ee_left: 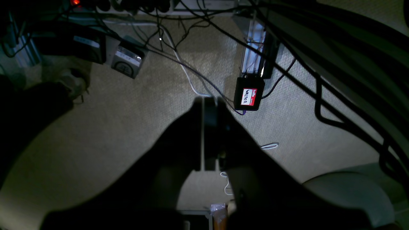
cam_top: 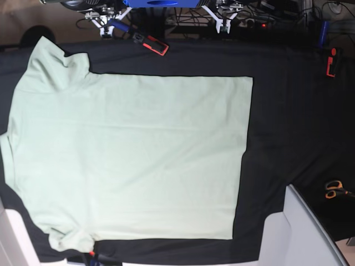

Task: Fold the T-shirt properly

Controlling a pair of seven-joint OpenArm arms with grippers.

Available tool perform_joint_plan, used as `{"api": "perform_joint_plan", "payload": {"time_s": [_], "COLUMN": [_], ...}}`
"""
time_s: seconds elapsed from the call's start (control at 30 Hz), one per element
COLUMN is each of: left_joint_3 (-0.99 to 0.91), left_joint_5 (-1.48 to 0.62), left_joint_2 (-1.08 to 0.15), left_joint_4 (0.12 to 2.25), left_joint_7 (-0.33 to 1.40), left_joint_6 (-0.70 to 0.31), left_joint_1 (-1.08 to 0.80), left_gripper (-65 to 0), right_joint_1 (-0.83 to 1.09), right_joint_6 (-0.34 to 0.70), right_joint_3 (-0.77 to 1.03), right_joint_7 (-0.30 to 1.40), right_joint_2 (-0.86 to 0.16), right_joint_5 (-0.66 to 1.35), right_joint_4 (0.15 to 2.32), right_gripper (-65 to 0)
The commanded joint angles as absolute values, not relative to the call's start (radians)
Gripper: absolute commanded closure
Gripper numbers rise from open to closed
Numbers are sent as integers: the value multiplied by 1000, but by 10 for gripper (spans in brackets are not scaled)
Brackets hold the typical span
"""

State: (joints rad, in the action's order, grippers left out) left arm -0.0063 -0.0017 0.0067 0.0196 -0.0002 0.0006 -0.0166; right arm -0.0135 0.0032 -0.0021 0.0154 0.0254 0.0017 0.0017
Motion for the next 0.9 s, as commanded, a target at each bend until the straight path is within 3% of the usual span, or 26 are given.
{"api": "perform_joint_plan", "payload": {"time_s": [0.0, 0.43, 0.5, 0.67, 0.87], "left_joint_3": [4, 5, 5, 5, 2], "left_joint_5": [2, 2, 4, 4, 4], "left_joint_2": [15, -7, -15, -27, -28], "left_joint_4": [22, 165, 165, 166, 166], "left_joint_7": [-7, -7, -7, -7, -7], "left_joint_6": [5, 5, 5, 5, 5], "left_joint_1": [-19, -41, -62, -101, -88], "left_gripper": [-2, -7, -42, -203, -217], "right_joint_1": [-19, 140, 170, 179, 166], "right_joint_6": [7, 5, 7, 7, 7], "right_joint_3": [1, 1, 1, 1, 2], "right_joint_7": [1, -2, -2, -36, -51], "right_joint_2": [30, -1, -5, -2, -2], "right_joint_5": [10, 10, 10, 10, 12], "right_joint_4": [7, 91, 133, 173, 166], "right_gripper": [-6, -9, -9, -9, -9]}}
